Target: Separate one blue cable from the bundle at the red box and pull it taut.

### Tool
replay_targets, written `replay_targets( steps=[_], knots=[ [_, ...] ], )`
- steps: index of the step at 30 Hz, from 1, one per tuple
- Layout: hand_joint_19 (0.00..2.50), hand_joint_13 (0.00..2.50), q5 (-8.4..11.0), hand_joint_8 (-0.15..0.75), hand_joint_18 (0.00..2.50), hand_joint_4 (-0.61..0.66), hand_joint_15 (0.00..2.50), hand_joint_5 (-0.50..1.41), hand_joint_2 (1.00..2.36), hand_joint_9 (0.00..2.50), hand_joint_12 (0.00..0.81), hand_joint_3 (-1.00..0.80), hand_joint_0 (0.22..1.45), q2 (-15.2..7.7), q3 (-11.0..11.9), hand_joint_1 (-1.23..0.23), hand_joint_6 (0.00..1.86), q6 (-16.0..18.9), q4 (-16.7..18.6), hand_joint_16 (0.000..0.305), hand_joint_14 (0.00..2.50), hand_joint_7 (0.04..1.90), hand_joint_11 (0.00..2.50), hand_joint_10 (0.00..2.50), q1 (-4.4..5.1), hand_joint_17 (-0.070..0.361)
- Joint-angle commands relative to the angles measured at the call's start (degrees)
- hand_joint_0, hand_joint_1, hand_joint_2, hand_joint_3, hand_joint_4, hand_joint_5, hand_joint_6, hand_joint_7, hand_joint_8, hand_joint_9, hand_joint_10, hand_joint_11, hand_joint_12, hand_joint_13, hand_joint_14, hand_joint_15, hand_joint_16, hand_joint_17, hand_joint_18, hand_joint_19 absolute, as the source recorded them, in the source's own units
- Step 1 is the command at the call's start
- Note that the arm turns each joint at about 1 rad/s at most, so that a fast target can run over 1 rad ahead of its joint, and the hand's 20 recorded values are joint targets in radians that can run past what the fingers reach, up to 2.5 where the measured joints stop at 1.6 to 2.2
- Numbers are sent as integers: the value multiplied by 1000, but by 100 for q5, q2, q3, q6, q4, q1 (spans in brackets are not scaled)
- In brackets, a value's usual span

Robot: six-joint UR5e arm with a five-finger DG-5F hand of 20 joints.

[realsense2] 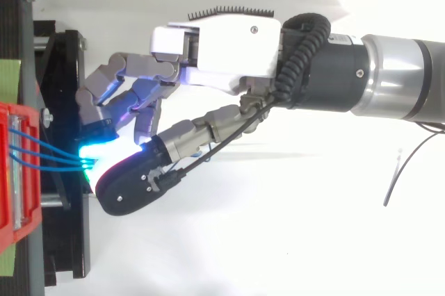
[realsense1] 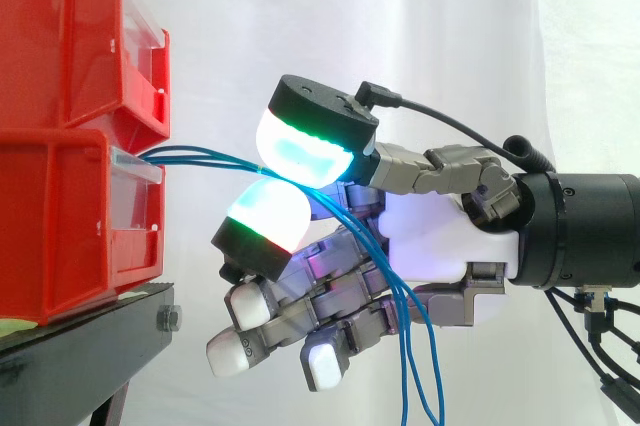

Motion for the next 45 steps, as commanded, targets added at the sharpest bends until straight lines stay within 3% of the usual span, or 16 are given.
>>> replay_targets(
  steps=[1,11,21,24,26,28,33,36,39,45],
  knots=[
    [622,586,0,340,826,117,347,-176,1015,826,398,-284,673,2,6,-857,861,0,0,52,11,1113,761,19,0,118],
    [555,552,0,335,810,108,319,-189,1003,789,388,-456,803,2,-2,-966,901,-79,9,51,13,1088,778,19,0,115],
    [541,553,0,341,812,96,313,-180,1000,794,385,-500,814,2,-2,-952,900,-123,9,51,11,1187,772,18,0,115],
    [531,555,0,340,825,149,309,-179,1000,795,384,-500,778,-7,-2,-941,908,-123,9,51,12,1135,777,19,0,115],
    [582,557,0,350,819,168,333,-175,1000,807,392,-500,598,2,-2,-888,904,-123,0,52,12,1114,789,20,0,116],
    [589,562,0,369,834,186,334,-174,1000,820,406,-500,533,-7,-2,-834,901,-123,0,55,11,1094,774,19,0,123],
    [569,520,0,364,793,195,292,-167,1000,783,404,-500,534,2,-2,-623,854,-123,9,55,9,1047,644,16,9,123],
    [592,507,0,353,763,167,297,-161,1000,781,389,-500,627,2,-2,-518,841,-132,9,52,10,1109,650,15,0,116],
    [601,504,0,363,754,156,300,-162,1000,787,390,-500,649,2,-2,-538,851,-185,9,52,10,1100,672,17,9,117],
    [604,480,44,373,713,166,307,-169,1013,762,392,-333,650,2,-2,-695,862,-264,18,51,10,1092,690,19,9,116]
  ],
)
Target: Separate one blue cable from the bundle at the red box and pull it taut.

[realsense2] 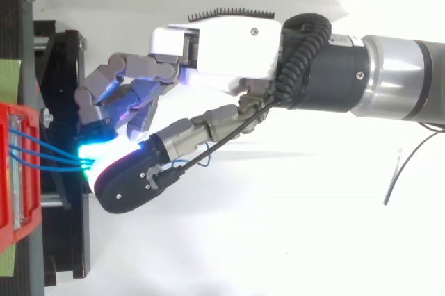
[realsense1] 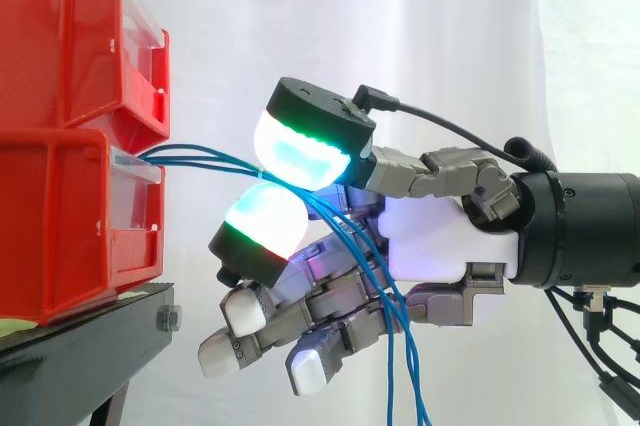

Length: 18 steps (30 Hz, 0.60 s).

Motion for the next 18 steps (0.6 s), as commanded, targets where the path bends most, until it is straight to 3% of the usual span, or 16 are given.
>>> replay_targets(
  steps=[1,6,7,8,11,18],
  knots=[
    [604,475,13,369,713,162,303,-172,1014,751,390,-307,651,-7,0,-720,864,-25,16,51,10,1097,684,17,10,116],
    [565,463,22,361,722,32,288,-189,1012,708,390,-349,749,1,0,-871,888,-25,51,51,10,1142,696,17,10,114],
    [562,464,22,358,726,20,288,-190,1011,707,391,-362,758,1,0,-874,891,-25,51,51,10,1145,693,18,10,114],
    [596,474,22,352,711,-12,297,-199,1003,714,386,-453,843,1,0,-894,901,-25,51,50,10,1273,698,17,10,113],
    [605,495,22,339,735,-91,295,-201,1000,740,379,-500,880,1,0,-869,919,-25,51,50,10,1215,696,17,10,112],
    [546,553,22,345,835,13,297,-185,1000,786,381,-500,832,1,0,-895,907,-43,51,50,10,1192,722,16,10,113]
  ],
)
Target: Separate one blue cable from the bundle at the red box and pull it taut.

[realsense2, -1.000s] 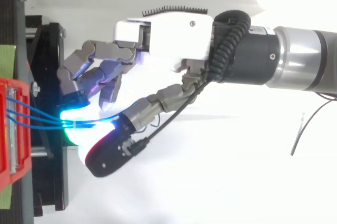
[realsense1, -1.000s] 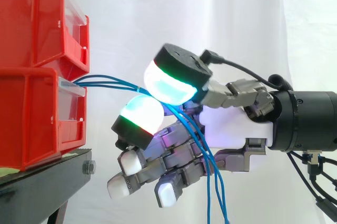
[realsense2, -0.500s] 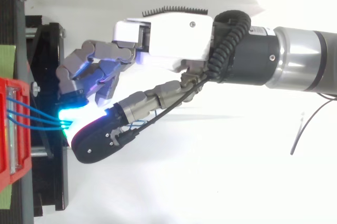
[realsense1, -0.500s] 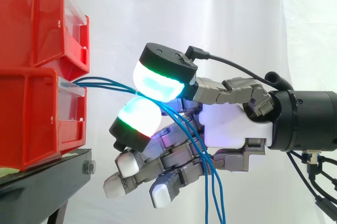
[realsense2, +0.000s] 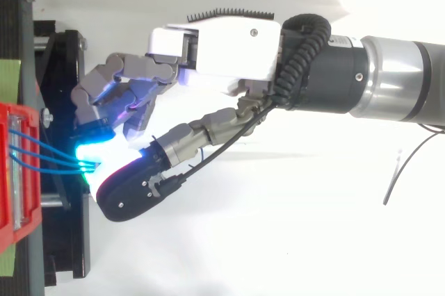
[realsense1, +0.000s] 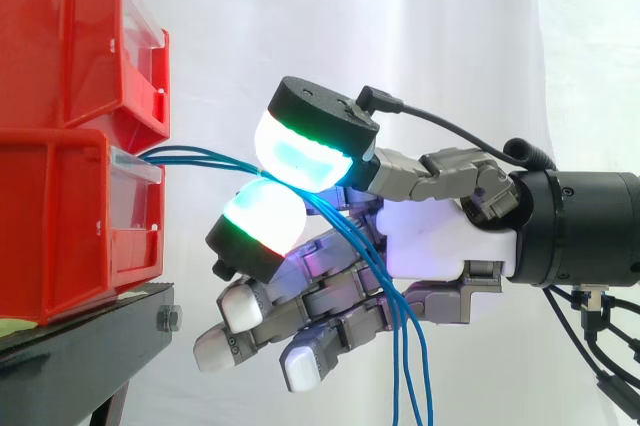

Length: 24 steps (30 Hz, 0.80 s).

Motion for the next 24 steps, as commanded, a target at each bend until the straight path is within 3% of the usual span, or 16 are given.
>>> replay_targets(
  steps=[1,18,24],
  knots=[
    [546,558,0,352,839,13,301,-183,1000,799,382,-500,830,3,0,-898,907,-13,7,50,10,1195,724,16,0,113],
    [578,678,-18,367,940,96,375,-135,1000,929,382,-500,715,-6,0,-1042,906,-31,7,49,13,1273,791,18,9,111],
    [592,698,-18,371,953,98,390,-124,1000,962,382,-500,616,-6,0,-1080,904,-31,7,49,15,1212,803,21,9,111]
  ],
)
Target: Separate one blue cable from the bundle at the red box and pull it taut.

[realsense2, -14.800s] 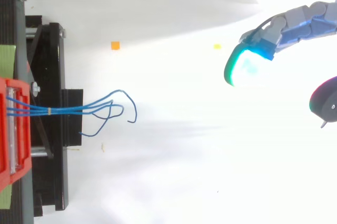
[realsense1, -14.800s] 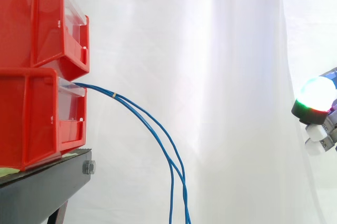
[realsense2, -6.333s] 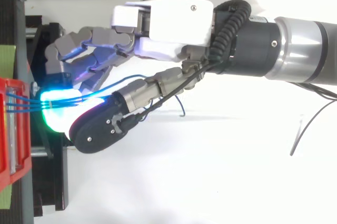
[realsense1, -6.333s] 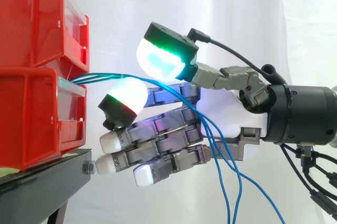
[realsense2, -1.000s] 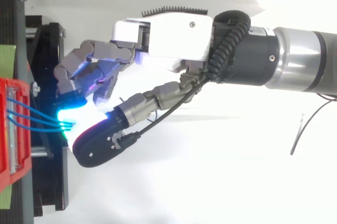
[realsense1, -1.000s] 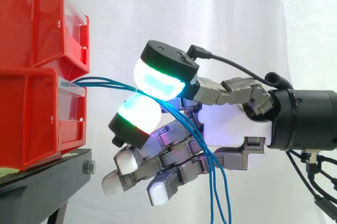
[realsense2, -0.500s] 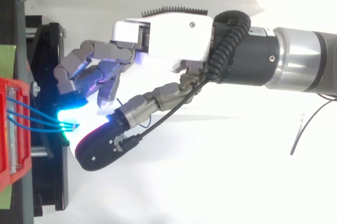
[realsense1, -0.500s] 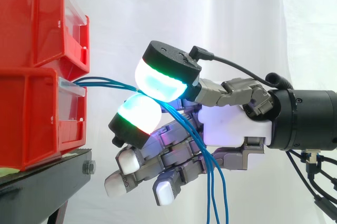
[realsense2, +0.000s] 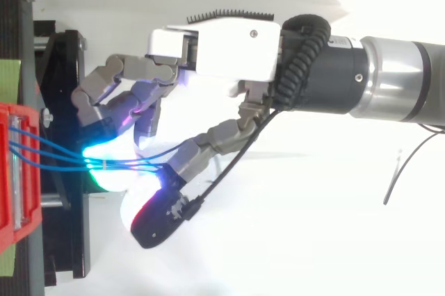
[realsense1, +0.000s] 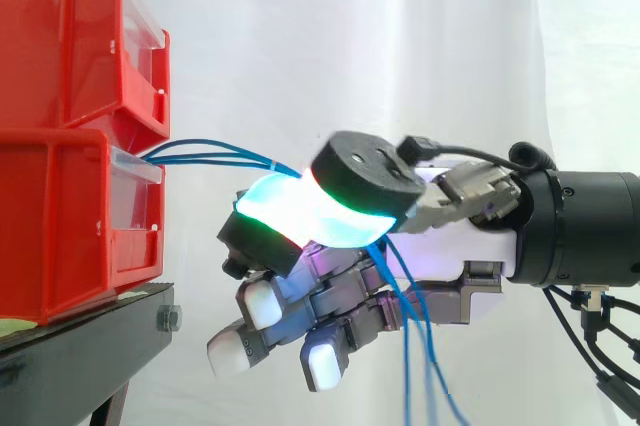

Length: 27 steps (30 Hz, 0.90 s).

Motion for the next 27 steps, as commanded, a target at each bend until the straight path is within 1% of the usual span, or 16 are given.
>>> replay_targets(
  steps=[1,4,6,7,9,10,12,14,15,17,18,20,23,27],
  knots=[
    [589,699,-1,373,954,105,395,-124,1000,962,384,-500,603,-2,1,-1087,901,0,0,50,14,1220,812,22,-2,112],
    [590,702,-1,379,967,118,397,-125,1000,966,396,-500,535,7,1,-1085,892,0,0,52,15,1206,805,21,-2,117],
    [597,706,-1,394,990,132,395,-127,1000,971,412,-500,483,-2,1,-1046,887,0,0,55,15,1155,800,19,-2,123],
    [597,706,-1,396,992,136,392,-127,1000,972,412,-500,482,7,1,-1046,883,0,18,55,13,1143,798,19,-2,124],
    [599,723,-1,400,1014,169,395,-129,1000,982,429,-500,450,7,1,-987,846,0,18,58,14,1078,790,19,-2,130],
    [603,736,-10,410,1025,179,399,-127,1000,997,434,-500,438,7,-8,-948,842,0,18,59,13,1034,793,18,-2,132],
    [637,780,-10,409,1051,178,415,-120,1000,1057,436,-500,462,7,1,-686,807,0,18,58,13,1027,795,18,-2,131],
    [656,786,-10,409,1061,164,424,-115,1000,1077,432,-500,475,7,1,-602,790,0,18,58,15,1037,793,19,-2,131],
    [681,786,-10,402,1045,167,427,-112,1000,1078,423,-500,501,-2,1,-557,771,0,18,56,14,1049,802,19,-2,127],
    [703,783,-10,395,1014,160,439,-110,1000,1079,410,-500,560,-2,1,-529,752,0,18,53,14,1078,807,20,-2,119],
    [712,779,-10,389,1006,145,443,-109,1000,1078,403,-500,595,7,1,-531,747,0,18,52,15,1092,805,21,-2,117],
    [724,781,-10,388,1002,128,453,-109,1001,1078,403,-491,636,7,1,-600,758,0,18,51,15,1103,818,21,-2,116],
    [732,778,17,394,1000,117,455,-112,1011,1069,409,-355,625,7,1,-676,767,0,18,52,15,1159,817,20,-2,118],
    [727,767,17,392,993,135,456,-129,1016,1038,409,-262,618,-2,1,-770,805,0,36,53,15,1186,840,21,-2,119]
  ],
)
